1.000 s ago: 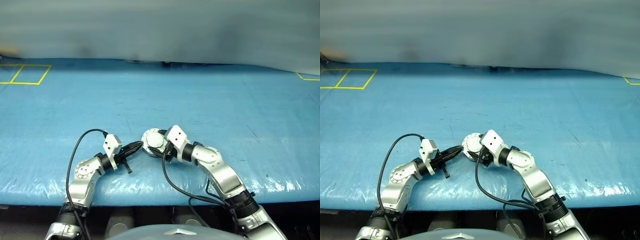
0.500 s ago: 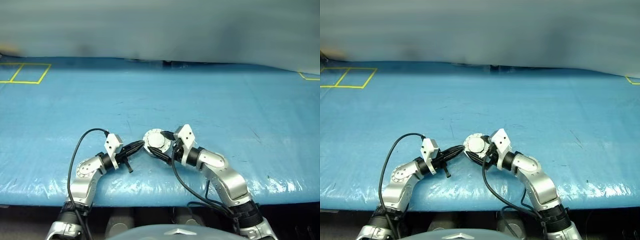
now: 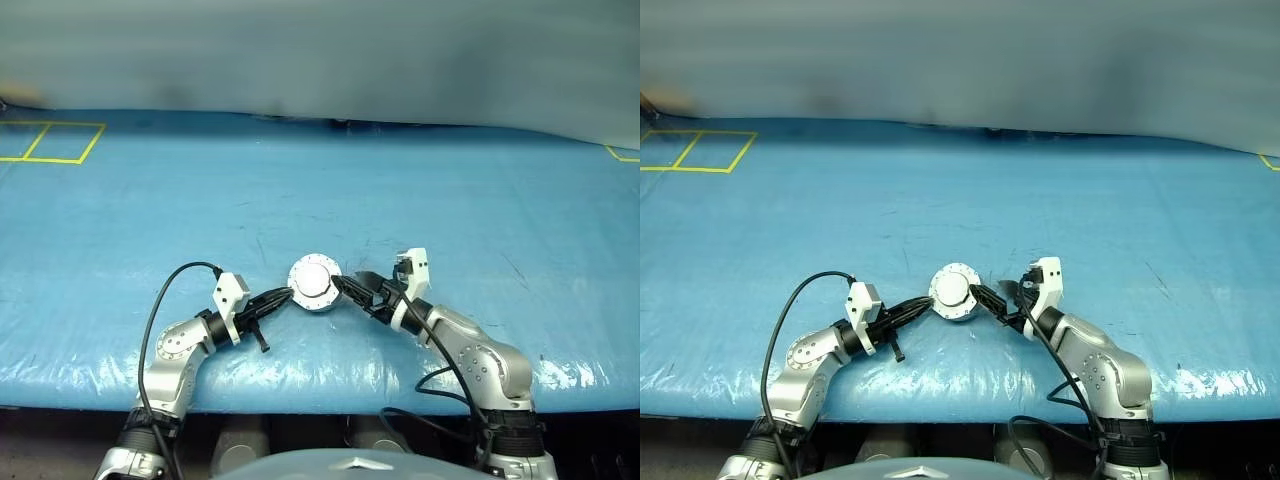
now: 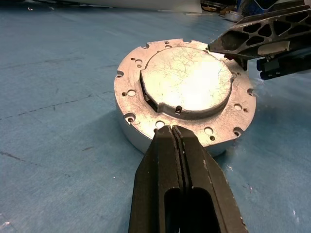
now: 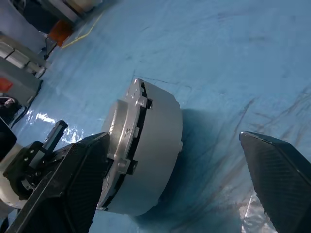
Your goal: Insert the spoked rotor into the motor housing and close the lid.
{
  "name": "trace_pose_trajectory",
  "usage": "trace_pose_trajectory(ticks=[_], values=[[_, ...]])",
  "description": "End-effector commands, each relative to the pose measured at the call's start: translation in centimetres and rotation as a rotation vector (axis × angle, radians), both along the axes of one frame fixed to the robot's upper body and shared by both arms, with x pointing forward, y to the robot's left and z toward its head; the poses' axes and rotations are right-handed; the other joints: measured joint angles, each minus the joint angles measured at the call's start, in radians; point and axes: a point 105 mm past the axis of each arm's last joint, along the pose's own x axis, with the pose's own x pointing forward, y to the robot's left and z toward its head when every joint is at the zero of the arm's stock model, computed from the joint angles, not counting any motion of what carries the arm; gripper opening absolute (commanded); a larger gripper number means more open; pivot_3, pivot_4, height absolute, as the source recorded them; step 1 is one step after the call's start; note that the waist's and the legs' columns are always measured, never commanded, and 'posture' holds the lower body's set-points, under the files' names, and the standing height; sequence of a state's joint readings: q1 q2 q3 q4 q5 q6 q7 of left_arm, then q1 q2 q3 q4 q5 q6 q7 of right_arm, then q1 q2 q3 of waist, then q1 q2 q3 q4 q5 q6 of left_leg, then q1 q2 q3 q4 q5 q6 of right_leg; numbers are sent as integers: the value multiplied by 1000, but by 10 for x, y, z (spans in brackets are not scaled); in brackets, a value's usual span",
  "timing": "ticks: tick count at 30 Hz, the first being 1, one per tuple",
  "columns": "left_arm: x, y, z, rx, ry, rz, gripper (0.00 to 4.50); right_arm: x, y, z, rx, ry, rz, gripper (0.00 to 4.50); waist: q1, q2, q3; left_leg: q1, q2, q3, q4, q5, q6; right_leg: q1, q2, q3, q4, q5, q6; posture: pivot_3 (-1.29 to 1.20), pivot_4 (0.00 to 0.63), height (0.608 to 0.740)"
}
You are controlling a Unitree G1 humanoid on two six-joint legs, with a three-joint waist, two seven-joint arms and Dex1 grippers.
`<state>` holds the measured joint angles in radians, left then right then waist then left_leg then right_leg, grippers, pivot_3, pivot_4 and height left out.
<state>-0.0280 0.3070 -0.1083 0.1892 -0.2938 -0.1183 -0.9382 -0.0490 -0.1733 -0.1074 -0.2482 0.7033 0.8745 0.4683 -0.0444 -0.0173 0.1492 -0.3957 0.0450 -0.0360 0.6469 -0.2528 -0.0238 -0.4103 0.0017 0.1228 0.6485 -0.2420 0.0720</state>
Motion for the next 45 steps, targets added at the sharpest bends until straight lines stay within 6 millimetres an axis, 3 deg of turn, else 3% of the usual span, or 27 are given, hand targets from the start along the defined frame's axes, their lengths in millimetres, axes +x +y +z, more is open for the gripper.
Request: trace_pose_trajectory(ticks=[1,3,10,13,21,24,26,35,39,45], values=[[-6,-4,-12,28,45,-19,0,-5,4,4,146,57,10,4465,0,0,0,0,0,0,0,0,0,0,0,0,0,0,0,0,150,740],[-6,-4,-12,29,42,-17,0,-4,5,4,197,76,4,4465,0,0,0,0,0,0,0,0,0,0,0,0,0,0,0,0,150,740],[-5,-2,-12,34,38,-11,0,-4,14,4,257,111,16,2198,-1,1,0,0,0,0,0,0,0,0,0,0,0,0,1,0,150,740],[-5,-1,-12,35,39,-9,0,-5,13,-2,202,123,11,1272,-1,1,0,0,0,0,0,0,0,0,0,0,-1,0,1,0,150,740],[0,2,-10,23,35,36,0,-1,11,-4,187,124,-15,1221,-2,2,-1,0,0,0,0,0,0,1,0,0,-1,1,1,0,150,740],[16,8,4,-143,61,184,0,4,7,-4,215,140,-64,1221,-2,2,-1,0,0,0,1,0,0,1,0,0,-1,1,2,0,150,740],[23,14,5,-229,142,255,0,7,5,-2,255,145,-89,1221,-5,2,-1,0,0,0,1,0,0,1,0,0,-1,1,2,0,150,740],[16,15,17,-345,168,231,0,20,-4,20,520,148,-193,1221,-23,3,1,-4,0,-1,0,0,0,-3,1,0,-1,2,4,0,150,740],[9,11,23,-447,197,184,901,24,-8,34,623,117,-219,1221,-25,6,3,-6,0,-1,0,0,1,-4,1,0,-1,3,6,0,150,740],[6,4,43,-670,263,132,2925,23,-5,55,712,70,-167,1221,-32,10,6,-8,1,-1,0,-1,1,-6,1,-1,-1,4,6,0,150,740]])
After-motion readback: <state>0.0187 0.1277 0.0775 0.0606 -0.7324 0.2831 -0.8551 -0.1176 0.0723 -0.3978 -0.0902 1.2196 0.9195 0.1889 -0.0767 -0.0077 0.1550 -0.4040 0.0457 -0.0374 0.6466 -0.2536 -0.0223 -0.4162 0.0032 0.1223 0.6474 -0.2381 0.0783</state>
